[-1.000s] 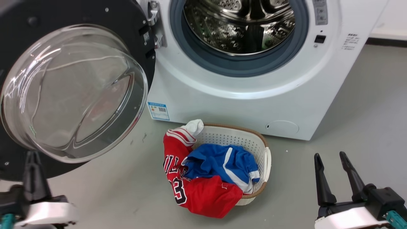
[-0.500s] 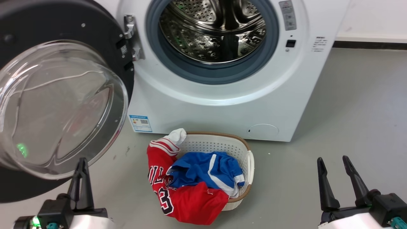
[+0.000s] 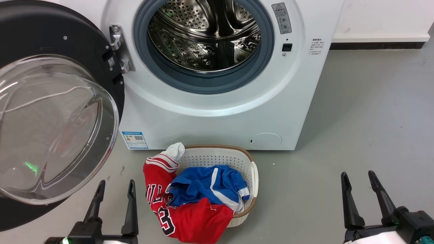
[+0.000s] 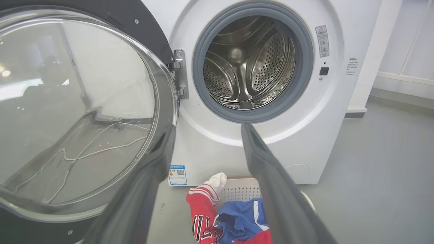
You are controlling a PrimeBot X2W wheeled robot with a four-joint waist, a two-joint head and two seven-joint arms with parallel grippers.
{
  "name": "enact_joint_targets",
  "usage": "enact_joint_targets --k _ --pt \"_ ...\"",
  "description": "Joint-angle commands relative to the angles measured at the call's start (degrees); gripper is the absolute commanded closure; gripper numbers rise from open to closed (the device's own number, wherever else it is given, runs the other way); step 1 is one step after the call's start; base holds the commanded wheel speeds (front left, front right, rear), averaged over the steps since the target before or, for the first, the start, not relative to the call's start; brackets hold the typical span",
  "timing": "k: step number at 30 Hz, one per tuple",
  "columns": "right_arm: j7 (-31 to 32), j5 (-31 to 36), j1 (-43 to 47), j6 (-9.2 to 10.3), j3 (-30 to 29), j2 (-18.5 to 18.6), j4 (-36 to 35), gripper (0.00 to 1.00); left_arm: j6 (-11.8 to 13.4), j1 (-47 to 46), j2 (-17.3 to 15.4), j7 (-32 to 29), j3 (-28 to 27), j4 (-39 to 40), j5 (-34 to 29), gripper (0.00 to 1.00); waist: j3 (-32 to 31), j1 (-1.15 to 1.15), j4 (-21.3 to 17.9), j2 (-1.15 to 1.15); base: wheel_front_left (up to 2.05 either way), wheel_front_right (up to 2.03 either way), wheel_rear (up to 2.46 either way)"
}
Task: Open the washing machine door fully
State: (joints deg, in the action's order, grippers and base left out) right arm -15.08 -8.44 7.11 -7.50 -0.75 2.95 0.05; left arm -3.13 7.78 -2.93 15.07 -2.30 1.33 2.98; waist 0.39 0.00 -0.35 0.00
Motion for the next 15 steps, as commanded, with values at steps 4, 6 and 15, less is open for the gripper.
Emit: enact_joint_targets --k 4,6,15 --pt "-0.1 0.0 0.8 0.02 0.2 -0.1 -0.4 0.0 1.7 1.1 0.1 0.1 0.7 -0.8 0.4 0.0 -0.2 0.0 -0.5 0.0 0.0 0.0 0.0" --pt "-0.1 -0.2 0.9 0.02 0.3 -0.1 -0.5 0.0 2.5 1.5 0.1 0.1 1.1 -1.1 0.8 0.0 -0.2 0.0 -0.7 0.0 0.0 0.0 0.0" --pt "-0.1 -0.6 1.7 0.02 0.3 -0.2 -1.2 0.0 4.2 1.3 0.1 0.1 2.1 -1.9 1.7 0.0 -0.6 0.0 -1.0 0.0 0.0 0.0 0.0"
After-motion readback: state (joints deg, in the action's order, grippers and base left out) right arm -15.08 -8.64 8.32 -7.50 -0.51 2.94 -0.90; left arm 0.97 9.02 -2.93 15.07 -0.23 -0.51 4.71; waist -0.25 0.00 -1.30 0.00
